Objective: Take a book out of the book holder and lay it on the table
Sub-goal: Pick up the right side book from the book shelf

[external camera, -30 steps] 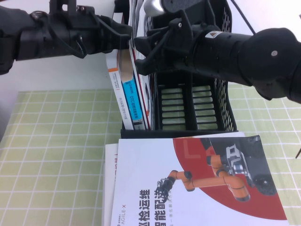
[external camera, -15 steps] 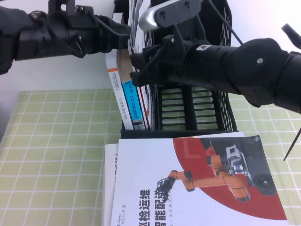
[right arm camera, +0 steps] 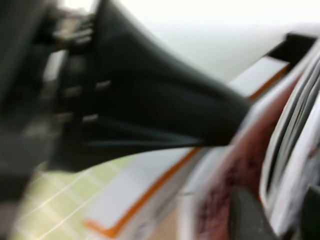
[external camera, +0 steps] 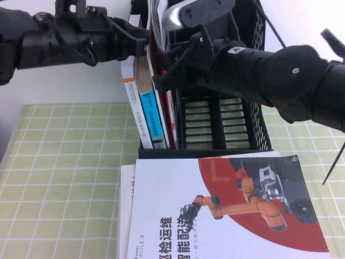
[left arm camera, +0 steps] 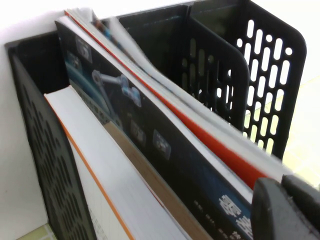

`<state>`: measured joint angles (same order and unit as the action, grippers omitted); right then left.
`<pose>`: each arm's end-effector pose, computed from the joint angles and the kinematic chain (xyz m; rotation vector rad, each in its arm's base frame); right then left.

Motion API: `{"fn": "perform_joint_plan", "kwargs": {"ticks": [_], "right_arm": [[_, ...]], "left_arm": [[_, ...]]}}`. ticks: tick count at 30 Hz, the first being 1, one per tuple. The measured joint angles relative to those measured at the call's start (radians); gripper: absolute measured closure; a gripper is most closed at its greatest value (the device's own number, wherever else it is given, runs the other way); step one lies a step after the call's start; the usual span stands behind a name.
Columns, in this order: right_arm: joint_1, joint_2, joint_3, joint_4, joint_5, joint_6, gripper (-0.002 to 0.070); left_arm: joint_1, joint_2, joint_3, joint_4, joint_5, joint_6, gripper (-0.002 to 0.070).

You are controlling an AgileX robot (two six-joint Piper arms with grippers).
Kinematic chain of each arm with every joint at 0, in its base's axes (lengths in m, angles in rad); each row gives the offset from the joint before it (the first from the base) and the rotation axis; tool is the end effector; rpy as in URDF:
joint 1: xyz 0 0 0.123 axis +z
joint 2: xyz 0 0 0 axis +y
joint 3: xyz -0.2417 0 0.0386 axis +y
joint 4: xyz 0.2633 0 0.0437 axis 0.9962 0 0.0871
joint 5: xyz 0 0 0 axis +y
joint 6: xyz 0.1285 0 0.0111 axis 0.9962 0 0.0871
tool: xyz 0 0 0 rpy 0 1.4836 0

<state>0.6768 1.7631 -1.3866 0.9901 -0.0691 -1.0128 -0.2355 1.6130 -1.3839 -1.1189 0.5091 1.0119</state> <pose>0.3708 0.2885 0.2646 -0.5929 1.7428 0.4075 0.3978 -0.1537 0.3025 0.4800 1.9039 -0.6311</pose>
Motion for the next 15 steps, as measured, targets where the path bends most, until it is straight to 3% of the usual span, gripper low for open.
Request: {"fn": "perform_joint_plan", "kwargs": {"ticks": [15], "right_arm": [[-0.002,0.195,0.0,0.013,-0.152,-0.007,0.0437]], "left_arm": [[0.0,0.0,0.0,0.0,0.0,0.0,0.0676]]}}
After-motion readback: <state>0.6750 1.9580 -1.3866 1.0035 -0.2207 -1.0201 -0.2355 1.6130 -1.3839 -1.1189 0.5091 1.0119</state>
